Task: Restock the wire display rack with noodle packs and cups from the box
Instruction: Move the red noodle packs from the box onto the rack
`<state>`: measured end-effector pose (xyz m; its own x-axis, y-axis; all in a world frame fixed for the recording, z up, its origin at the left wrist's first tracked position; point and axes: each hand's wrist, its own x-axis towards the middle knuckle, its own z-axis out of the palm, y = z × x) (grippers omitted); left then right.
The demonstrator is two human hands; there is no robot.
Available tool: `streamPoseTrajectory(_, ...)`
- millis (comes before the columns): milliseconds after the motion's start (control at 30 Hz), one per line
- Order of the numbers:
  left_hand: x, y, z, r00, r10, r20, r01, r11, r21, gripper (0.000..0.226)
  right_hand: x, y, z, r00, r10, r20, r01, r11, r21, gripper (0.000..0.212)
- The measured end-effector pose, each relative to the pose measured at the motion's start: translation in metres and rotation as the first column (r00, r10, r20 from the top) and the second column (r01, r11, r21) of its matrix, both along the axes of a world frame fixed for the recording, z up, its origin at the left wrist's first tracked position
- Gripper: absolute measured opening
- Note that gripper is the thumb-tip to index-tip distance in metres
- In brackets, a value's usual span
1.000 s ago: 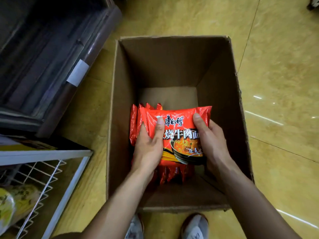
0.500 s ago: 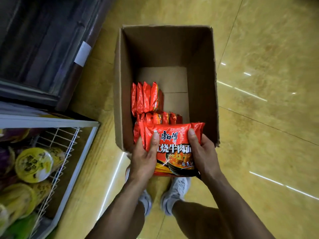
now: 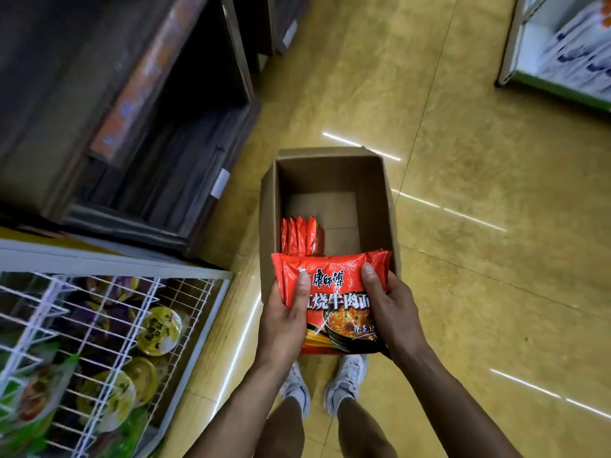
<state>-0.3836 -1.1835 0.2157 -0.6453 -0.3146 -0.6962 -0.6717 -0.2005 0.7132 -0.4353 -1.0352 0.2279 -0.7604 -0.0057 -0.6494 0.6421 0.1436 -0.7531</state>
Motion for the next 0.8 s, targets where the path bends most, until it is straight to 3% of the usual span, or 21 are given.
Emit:
streamPoseTrajectory(467,0.018,-0.032,0.169,0.993,0.021,-0.116,-0.029,0.998,-0.064,0.028,0.016,-0.021,0.167,0.986,0.125,-0.112,-0.134,0.988,-0.074,0.03)
streamPoseTrajectory(800,0.056,-0.016,0.228,0.942,0.268,-0.201,-0.284,0.957,-0.052,0.039,0.019,-0.018,0.218,0.93,0.341,-0.138,-0.359,0.923,-0.141,0.03)
